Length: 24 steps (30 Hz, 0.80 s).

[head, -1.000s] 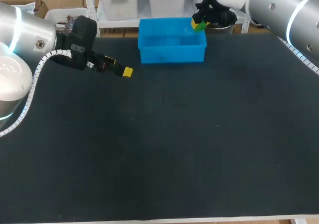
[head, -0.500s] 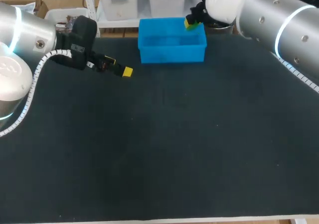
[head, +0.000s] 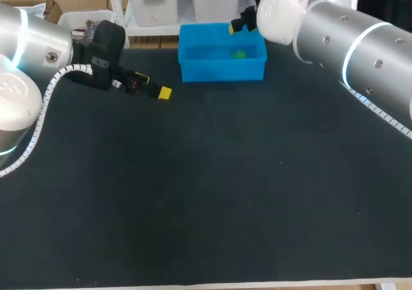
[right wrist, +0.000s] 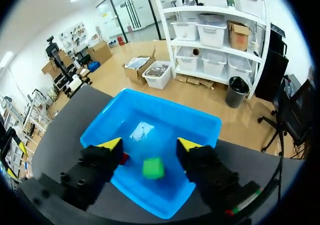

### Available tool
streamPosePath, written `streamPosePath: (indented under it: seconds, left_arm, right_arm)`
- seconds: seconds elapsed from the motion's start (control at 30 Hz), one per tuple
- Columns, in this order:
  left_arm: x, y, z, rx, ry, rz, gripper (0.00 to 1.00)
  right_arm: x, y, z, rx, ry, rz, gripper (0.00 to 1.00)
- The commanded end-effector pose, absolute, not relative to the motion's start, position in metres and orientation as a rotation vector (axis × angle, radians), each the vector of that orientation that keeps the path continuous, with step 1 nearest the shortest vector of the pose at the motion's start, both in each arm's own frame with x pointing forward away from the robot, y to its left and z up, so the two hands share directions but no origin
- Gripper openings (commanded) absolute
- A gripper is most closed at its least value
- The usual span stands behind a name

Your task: Use the left arm to pick the red cube and place it into the blue plastic box first, then use the right arm to grasp the green cube and put it into the same blue plastic box after the first action is fully finished.

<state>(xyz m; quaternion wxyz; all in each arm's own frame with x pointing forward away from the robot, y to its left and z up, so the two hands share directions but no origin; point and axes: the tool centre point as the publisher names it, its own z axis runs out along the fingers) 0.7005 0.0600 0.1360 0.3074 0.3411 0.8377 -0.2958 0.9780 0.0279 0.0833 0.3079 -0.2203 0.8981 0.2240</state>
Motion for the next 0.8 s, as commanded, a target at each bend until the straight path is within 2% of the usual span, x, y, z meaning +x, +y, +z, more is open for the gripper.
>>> streamPosePath:
  seconds: [0.03, 0.43, 0.8]
  left_arm:
    - [0.700, 0.061, 0.134, 0.902, 2.204, -0.789, 1.00]
    - [0.700, 0.061, 0.134, 0.902, 2.204, -0.789, 1.00]
    - [0.700, 0.061, 0.134, 0.902, 2.204, -0.789, 1.00]
  right_arm:
    - [1.024, 0.039, 0.115, -0.830, 2.906, 0.483, 1.00]
    - [0.992, 0.014, 0.126, -0.737, 2.874, 0.511, 1.00]
    - [0.992, 0.014, 0.126, -0.737, 2.874, 0.511, 1.00]
